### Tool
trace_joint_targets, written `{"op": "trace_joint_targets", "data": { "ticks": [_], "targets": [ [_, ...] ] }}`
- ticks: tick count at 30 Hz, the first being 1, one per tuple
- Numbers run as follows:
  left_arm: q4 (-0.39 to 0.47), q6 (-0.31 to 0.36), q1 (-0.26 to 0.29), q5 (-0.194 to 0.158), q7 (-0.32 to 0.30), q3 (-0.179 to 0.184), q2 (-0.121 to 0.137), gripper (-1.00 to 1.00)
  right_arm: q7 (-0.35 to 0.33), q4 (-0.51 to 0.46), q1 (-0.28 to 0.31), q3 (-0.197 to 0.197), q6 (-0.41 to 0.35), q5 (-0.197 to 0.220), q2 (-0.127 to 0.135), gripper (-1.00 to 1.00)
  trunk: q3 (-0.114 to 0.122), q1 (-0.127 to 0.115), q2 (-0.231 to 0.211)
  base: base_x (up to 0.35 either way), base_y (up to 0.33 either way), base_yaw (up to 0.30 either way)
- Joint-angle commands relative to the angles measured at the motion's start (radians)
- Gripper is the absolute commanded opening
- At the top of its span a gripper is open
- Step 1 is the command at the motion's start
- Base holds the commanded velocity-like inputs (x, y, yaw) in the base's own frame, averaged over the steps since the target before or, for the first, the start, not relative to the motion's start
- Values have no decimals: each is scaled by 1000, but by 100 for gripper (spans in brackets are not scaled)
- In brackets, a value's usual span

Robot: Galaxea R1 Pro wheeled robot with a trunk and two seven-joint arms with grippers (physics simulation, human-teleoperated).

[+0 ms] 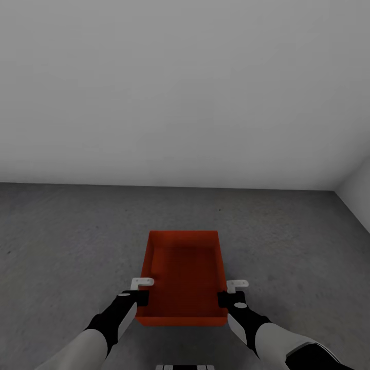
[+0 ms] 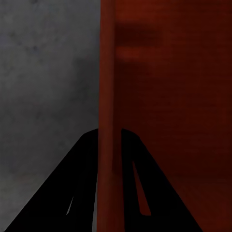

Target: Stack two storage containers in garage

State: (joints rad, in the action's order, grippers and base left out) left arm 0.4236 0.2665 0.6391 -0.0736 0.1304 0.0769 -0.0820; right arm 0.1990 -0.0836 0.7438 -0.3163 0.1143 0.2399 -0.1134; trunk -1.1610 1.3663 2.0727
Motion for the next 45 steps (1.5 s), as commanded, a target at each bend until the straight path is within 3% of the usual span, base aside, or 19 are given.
{"op": "trace_joint_targets", "data": {
  "ticks": [1,34,45],
  "targets": [
    [3,7,1,-5,13,-59,21,-100,-1,-1,0,11,4,7,3,-100,-4,4,7,0,0,0],
    [3,7,1,-5,13,-59,21,-100,-1,1,0,11,4,7,2,-100,-107,130,238,0,0,0],
    [2,7,1,-5,13,-59,21,-100,-1,0,0,11,4,7,3,-100,-107,130,238,0,0,0]
  ]
}}
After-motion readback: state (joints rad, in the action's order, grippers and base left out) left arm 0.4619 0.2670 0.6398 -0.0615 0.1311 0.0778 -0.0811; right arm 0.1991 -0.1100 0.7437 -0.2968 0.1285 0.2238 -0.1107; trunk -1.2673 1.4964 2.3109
